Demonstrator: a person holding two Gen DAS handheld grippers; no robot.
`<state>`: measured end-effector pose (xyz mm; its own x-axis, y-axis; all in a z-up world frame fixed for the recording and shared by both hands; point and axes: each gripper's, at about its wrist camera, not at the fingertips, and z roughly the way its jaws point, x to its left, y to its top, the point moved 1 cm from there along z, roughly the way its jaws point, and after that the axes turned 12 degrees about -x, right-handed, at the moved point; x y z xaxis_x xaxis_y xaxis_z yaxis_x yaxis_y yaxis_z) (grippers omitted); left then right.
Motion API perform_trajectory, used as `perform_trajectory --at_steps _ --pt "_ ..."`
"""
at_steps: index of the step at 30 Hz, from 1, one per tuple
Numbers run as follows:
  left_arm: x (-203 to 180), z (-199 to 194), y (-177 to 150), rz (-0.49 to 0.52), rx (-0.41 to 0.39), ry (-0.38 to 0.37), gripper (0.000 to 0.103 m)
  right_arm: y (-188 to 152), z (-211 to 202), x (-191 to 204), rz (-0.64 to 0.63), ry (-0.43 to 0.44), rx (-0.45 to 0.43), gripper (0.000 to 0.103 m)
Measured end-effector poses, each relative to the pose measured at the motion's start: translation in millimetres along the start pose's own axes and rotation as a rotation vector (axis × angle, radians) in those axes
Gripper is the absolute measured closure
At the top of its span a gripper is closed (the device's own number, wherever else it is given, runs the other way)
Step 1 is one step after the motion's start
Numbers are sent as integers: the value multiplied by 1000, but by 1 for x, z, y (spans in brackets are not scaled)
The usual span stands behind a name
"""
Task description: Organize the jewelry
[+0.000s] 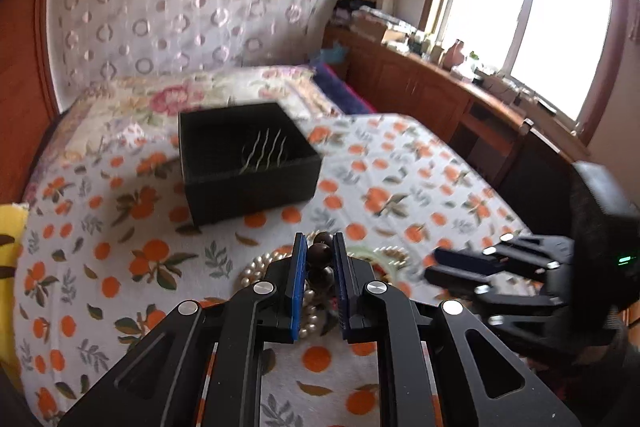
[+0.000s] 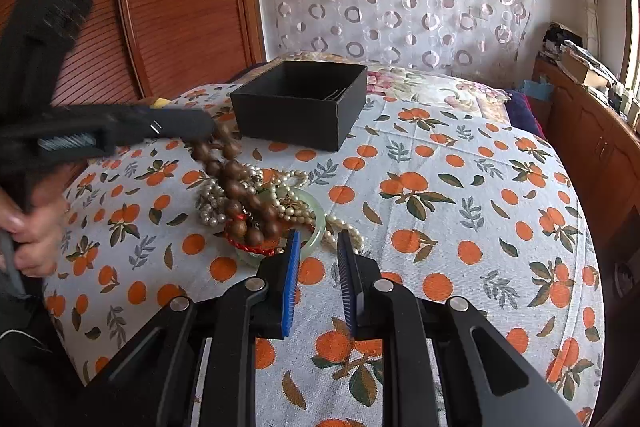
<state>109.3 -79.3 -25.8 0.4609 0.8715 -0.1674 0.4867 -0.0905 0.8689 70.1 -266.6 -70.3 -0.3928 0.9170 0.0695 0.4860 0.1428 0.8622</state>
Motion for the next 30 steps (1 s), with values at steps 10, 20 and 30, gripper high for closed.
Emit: perform_trajectory --at_steps 10,20,30 --pt "1 -46 17 6 -117 30 91 6 8 17 -27 40 9 82" --pt "18 -68 8 -9 -145 60 91 6 27 50 -83 117 58 70" --pt "27 -71 -1 -27 -142 67 91 0 48 60 -131 121 133 74"
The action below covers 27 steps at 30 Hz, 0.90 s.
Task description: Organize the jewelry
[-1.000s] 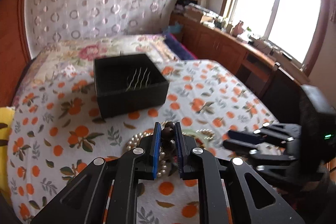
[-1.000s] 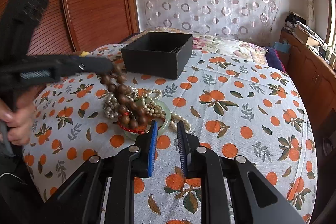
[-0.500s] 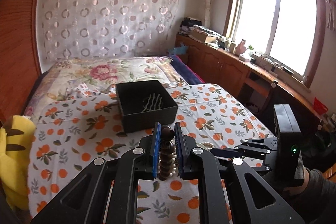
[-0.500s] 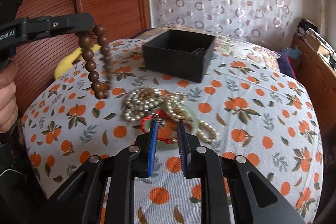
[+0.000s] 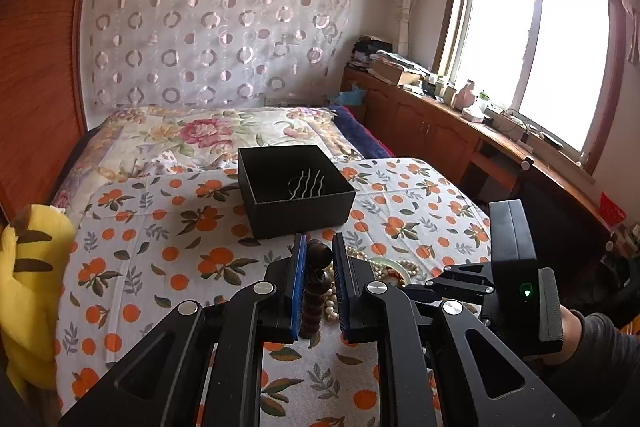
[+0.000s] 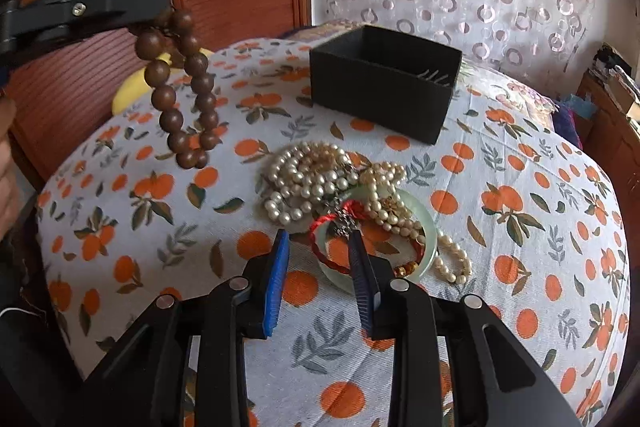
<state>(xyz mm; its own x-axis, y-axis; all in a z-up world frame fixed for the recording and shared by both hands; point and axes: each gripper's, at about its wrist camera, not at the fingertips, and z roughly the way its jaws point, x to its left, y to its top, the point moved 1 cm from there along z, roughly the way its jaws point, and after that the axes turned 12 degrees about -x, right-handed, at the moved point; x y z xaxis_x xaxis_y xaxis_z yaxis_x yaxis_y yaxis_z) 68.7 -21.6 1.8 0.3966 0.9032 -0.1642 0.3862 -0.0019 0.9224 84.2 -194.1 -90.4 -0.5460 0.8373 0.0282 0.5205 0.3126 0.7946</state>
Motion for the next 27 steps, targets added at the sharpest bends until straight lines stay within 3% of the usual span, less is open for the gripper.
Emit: perform_trajectory --at_steps 3,5,11,27 --pt "0 0 -2 0 2 -2 91 0 -2 -2 -2 4 2 94" --pt "0 1 -4 -1 6 -3 91 1 -5 -4 13 27 -6 99" --pt "1 4 -6 0 11 -1 91 10 -18 -9 7 16 -45 100" --pt "5 18 9 16 3 2 91 72 -68 -33 -21 -28 -206 100"
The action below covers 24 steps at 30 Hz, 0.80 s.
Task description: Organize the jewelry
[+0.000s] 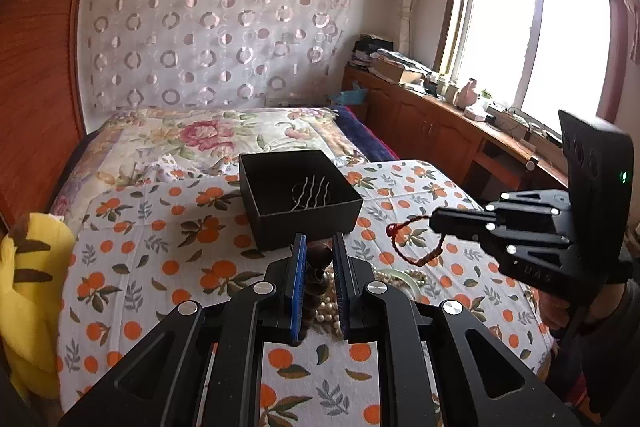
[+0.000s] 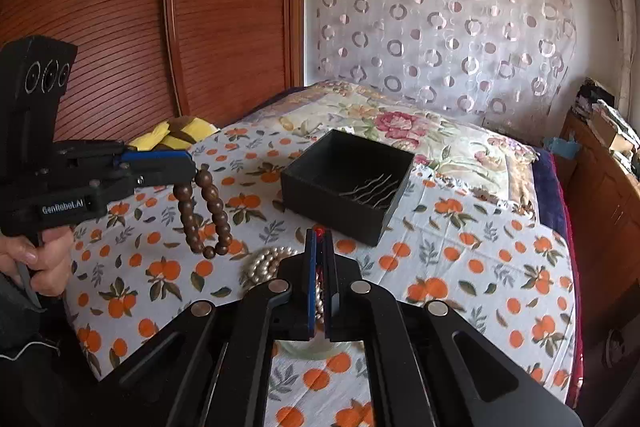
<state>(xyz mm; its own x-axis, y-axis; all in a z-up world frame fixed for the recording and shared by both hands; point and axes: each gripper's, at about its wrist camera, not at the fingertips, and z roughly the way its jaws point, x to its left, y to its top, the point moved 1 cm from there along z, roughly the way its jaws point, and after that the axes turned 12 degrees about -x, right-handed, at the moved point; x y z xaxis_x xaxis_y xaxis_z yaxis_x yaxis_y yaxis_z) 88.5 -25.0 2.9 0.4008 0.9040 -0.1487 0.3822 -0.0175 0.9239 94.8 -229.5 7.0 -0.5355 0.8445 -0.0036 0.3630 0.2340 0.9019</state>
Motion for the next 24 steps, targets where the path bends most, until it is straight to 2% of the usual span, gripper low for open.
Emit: perform_trajectory --at_steps 8,19,24 --pt "-6 13 16 35 -10 0 91 13 16 -14 2 -17 -22 100" --pt "1 43 42 63 -19 29 91 40 60 -35 31 -9 -65 100" --pt "8 57 57 73 -24 52 91 47 84 -41 39 -12 -58 100"
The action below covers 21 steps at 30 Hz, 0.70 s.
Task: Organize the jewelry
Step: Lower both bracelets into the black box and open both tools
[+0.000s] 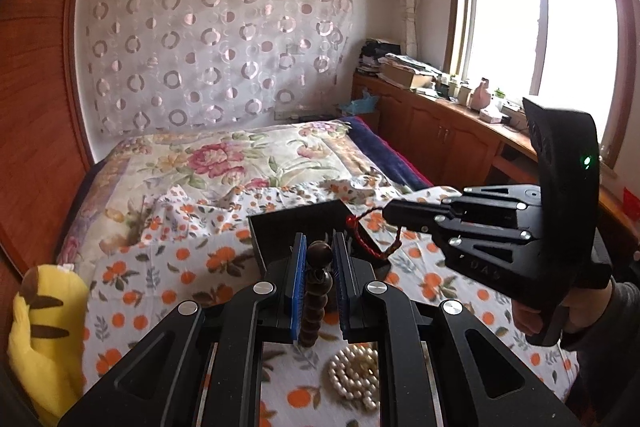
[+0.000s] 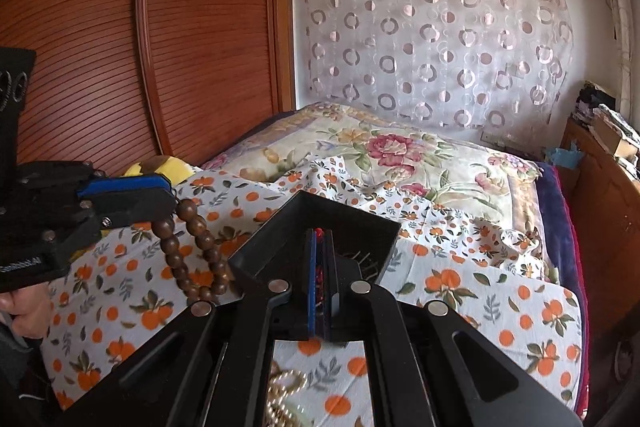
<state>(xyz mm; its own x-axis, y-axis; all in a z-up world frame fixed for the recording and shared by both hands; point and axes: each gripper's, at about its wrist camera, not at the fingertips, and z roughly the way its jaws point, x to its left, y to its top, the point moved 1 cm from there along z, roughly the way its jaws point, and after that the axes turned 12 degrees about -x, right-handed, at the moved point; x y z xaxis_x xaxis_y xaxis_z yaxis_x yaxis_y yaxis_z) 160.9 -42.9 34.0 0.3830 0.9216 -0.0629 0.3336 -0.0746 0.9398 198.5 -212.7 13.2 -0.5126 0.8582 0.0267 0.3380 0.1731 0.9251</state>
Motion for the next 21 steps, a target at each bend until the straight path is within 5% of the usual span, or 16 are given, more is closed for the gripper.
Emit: perform_trajectory --at_steps 17,21 --pt "14 57 10 -20 45 38 91 -25 39 -16 80 15 124 99" --pt "14 65 12 -26 53 38 91 -28 35 -19 76 5 125 90"
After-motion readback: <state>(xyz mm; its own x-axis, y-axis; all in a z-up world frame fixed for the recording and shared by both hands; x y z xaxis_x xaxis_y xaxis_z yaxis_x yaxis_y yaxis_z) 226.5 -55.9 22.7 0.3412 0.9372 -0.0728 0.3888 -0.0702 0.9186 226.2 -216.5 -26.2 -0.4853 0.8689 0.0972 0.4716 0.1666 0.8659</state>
